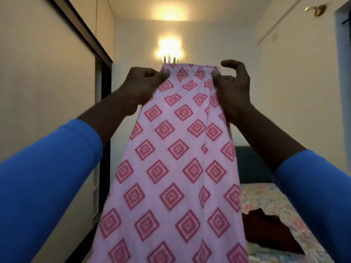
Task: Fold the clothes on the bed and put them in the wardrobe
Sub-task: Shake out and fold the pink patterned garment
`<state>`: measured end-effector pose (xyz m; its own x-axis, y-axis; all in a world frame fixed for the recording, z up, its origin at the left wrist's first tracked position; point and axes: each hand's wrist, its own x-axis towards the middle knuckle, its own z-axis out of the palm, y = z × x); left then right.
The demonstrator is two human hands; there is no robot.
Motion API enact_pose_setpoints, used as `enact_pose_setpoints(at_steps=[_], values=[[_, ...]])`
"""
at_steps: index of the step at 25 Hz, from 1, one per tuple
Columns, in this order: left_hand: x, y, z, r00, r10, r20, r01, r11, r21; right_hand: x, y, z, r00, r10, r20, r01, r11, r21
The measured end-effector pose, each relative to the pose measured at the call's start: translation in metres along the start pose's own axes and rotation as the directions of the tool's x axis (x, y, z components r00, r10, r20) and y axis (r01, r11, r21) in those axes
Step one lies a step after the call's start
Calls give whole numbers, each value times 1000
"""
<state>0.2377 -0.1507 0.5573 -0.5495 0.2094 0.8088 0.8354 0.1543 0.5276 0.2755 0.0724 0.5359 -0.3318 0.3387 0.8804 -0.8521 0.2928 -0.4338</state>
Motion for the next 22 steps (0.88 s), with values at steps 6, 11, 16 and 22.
enact_pose_setpoints(at_steps=[6, 11, 16, 22], values=[[-33, -217, 103, 782, -553, 288, 620, 738, -266, -80, 231, -40, 805, 592, 36, -593, 802, 72], [-99, -463, 243, 491, -820, 293, 868, 487, -91, -199, 482, -84, 489, 864, -118, -869, 471, -151], [-114, -617, 341, 534, -838, 108, 845, 533, -47, -232, 657, -99, 567, 778, -269, -806, 457, -377], [-185, -641, 347, 659, -751, 32, 701, 630, 334, -272, 657, -121, 690, 703, -170, -458, 242, -856]])
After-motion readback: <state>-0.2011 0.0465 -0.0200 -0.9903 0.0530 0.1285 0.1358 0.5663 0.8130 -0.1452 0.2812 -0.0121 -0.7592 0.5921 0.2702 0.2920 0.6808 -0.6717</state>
